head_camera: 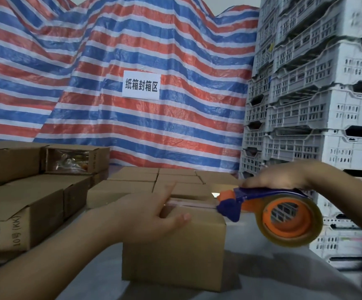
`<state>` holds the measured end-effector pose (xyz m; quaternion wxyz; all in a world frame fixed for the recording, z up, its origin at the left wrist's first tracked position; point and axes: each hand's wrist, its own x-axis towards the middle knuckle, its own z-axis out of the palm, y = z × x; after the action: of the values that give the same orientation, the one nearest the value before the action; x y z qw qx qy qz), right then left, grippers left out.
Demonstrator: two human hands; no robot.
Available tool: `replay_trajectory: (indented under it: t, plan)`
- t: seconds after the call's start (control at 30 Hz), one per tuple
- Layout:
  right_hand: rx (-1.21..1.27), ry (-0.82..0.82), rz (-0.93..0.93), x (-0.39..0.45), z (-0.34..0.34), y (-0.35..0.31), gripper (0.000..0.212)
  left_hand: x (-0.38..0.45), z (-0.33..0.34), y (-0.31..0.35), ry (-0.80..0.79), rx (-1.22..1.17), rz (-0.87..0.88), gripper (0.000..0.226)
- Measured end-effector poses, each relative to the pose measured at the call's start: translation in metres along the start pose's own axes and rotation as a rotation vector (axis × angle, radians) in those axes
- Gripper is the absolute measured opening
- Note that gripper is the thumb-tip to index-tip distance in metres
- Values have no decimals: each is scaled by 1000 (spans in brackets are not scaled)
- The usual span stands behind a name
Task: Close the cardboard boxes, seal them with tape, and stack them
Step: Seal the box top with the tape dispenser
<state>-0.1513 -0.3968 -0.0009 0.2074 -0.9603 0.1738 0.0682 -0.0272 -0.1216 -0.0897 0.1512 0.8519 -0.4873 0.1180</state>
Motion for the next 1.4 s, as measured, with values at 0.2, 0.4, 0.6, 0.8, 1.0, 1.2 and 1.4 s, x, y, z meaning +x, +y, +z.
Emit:
replay_trajectory:
  t: [0.2,0.4,0.6,0.8,1.0,1.2,1.4]
  plan:
    - [10,-9,-47,2,4,3,42,25,9,48,-56,104,134,86]
    - [92,-93,-117,0,-3,22,36,25,20,49,-127,172,112,89]
    - [-69,-20,35,-28,-24,36,59,22,20,48,-102,159,169,73]
    - [-1093,212,86,5,55,-7,30,23,23,45,-75,185,153,69]
    - [-814,731,123,6,67,36,52,26,26,44,-104,197,136,71]
    - [-623,823,206,11,99,66,66,24,28,44,-84,201,137,70]
    - [-524,748,225,14,127,87,64,25,26,46,-92,150,142,69]
